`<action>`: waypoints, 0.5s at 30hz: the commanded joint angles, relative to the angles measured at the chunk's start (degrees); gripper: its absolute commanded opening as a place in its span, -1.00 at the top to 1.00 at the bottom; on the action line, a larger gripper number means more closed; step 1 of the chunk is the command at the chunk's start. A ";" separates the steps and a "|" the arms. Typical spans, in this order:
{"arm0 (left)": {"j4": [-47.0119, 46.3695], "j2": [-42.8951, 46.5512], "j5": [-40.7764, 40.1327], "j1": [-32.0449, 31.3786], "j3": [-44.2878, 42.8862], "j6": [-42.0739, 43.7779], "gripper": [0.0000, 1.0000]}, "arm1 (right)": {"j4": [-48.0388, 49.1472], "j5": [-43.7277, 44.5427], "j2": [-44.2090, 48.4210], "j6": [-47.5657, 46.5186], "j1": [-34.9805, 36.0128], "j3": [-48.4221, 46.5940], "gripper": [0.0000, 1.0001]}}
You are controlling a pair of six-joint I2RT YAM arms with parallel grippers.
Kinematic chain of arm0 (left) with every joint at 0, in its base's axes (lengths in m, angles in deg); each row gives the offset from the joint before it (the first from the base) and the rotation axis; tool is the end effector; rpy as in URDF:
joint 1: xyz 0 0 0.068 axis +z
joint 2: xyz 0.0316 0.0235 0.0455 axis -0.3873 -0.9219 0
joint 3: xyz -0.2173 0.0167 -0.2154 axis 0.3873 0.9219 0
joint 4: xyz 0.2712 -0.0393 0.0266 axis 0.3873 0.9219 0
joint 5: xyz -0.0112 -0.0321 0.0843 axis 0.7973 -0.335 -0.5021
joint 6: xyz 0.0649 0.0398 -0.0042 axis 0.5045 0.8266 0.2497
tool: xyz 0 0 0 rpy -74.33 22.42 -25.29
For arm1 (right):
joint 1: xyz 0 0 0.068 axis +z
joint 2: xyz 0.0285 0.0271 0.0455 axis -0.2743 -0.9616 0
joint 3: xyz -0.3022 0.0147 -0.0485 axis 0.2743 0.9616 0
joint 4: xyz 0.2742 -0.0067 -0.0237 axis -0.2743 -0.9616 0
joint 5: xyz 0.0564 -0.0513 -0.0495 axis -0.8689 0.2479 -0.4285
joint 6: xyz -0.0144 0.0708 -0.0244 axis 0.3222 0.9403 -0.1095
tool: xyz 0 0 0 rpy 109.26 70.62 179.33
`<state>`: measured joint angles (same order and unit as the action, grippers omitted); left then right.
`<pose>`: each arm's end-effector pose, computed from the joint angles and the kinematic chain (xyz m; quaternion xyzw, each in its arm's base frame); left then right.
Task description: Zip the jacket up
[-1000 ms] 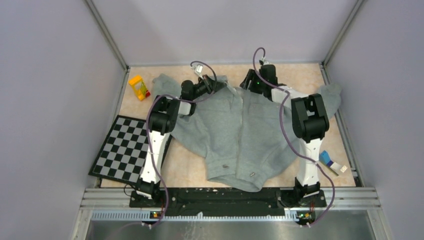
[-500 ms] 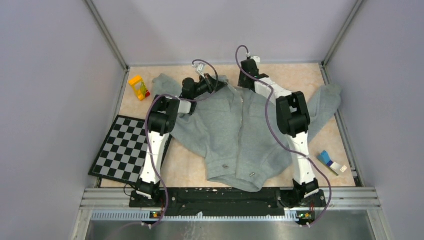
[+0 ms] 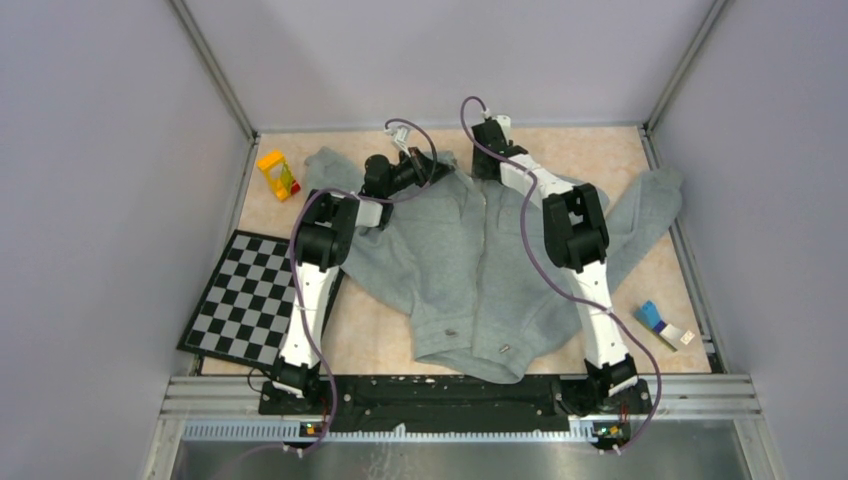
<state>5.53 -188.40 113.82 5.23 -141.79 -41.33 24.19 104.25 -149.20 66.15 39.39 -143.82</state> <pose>0.5398 -0.2149 0.1384 0.0822 0.6650 -0.5799 0.4634 0.5632 0.2191 0.1613 0.0421 0.9124 -0.0213 0.4065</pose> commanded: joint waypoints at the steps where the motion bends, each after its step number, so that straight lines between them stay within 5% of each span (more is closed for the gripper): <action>1: -1.77 4.07 -0.34 -0.18 0.40 0.85 1.00 | 4.42 -3.63 4.73 -1.53 -0.27 1.13 -0.06; 15: -1.41 3.75 0.09 -0.28 0.01 0.63 1.00 | 5.81 -3.29 8.14 -2.72 -1.65 5.23 0.13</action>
<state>5.55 -188.40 113.86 5.20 -141.77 -41.33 29.48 100.08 -144.26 64.14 38.45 -138.44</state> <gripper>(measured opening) 0.006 0.458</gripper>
